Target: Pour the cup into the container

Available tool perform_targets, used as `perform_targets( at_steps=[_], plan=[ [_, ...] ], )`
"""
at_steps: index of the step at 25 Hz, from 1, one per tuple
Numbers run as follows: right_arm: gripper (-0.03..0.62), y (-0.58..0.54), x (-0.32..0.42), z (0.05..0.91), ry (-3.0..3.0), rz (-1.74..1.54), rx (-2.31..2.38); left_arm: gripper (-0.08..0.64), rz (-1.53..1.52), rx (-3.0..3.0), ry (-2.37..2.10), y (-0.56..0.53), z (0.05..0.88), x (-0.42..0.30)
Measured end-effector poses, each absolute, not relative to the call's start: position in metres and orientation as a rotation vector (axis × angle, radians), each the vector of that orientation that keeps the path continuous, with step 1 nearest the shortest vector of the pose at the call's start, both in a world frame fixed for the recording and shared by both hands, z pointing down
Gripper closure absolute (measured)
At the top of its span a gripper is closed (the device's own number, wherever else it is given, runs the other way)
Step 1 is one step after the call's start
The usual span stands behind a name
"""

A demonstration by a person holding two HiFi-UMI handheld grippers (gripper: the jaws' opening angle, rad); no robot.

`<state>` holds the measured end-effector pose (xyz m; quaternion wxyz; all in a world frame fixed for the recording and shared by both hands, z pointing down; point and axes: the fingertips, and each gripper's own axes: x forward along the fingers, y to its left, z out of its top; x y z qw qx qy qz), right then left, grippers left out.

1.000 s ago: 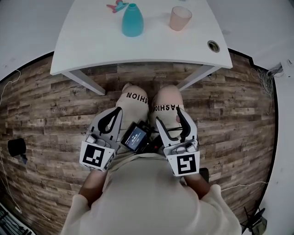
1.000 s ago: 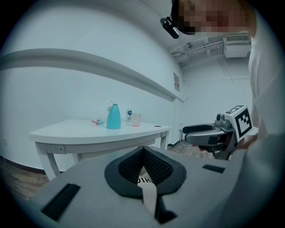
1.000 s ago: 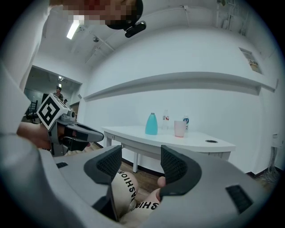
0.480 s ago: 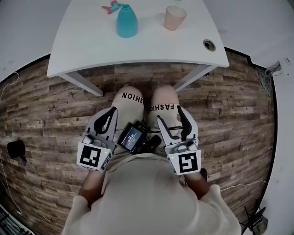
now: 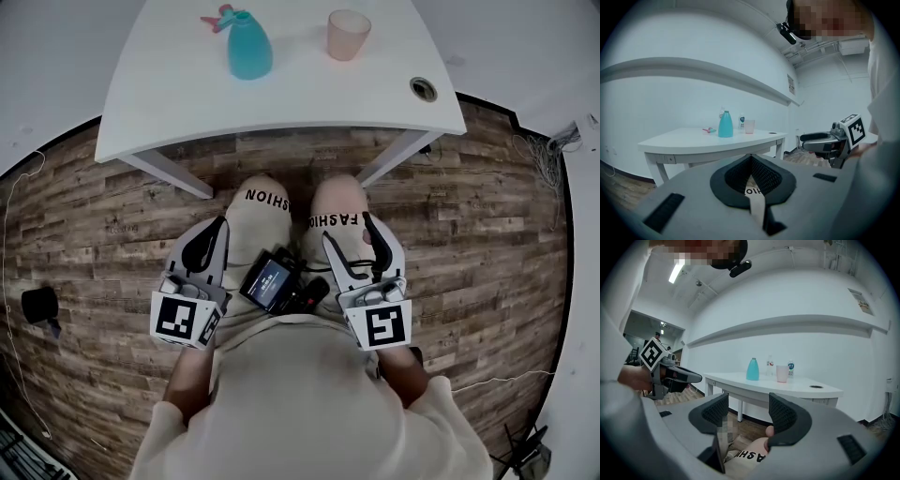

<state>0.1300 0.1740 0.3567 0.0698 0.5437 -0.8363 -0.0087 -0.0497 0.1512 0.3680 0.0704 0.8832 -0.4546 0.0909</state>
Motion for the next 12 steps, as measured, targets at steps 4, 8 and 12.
perform_targets(
  at_steps=[4,8,12],
  plan=[
    [0.314,0.1751,0.1279,0.3581,-2.525,-0.024,1.627,0.549,0.278,2.654,-1.368,0.1506,0.3696,-0.0502],
    [0.318,0.1757,0.1248,0.3591,-2.517,-0.031,1.616,0.549,0.274,2.658,-1.358,0.1493,0.3701,-0.0504],
    [0.318,0.1768,0.124,0.3593,-2.513,-0.049,1.606,0.549,0.271,2.657,-1.351,0.1501,0.3718,-0.0499]
  ],
)
